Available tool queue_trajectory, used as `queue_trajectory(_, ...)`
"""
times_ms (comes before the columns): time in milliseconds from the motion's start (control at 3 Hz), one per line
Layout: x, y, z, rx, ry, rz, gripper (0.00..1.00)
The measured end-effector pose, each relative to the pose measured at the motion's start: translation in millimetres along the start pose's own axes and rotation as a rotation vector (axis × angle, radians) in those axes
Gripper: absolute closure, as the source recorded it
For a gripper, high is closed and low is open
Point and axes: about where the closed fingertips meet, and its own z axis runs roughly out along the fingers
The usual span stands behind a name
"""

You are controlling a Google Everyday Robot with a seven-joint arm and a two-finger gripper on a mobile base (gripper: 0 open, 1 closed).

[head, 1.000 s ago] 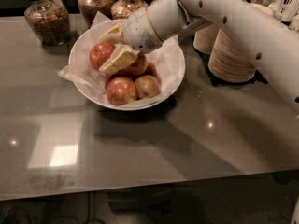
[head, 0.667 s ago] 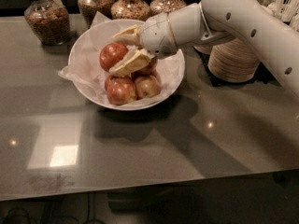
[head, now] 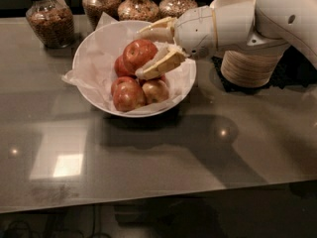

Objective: Pick apple from white bowl

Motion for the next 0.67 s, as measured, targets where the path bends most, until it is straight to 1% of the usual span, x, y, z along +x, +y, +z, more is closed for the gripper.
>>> queue_trajectory(333, -22.5, 0.9, -13.1, 0.019, 0.013, -0.035, 1.0)
queue_trajectory(667, -22.5, 0.9, -13.1, 0.019, 0.013, -0.035, 1.0)
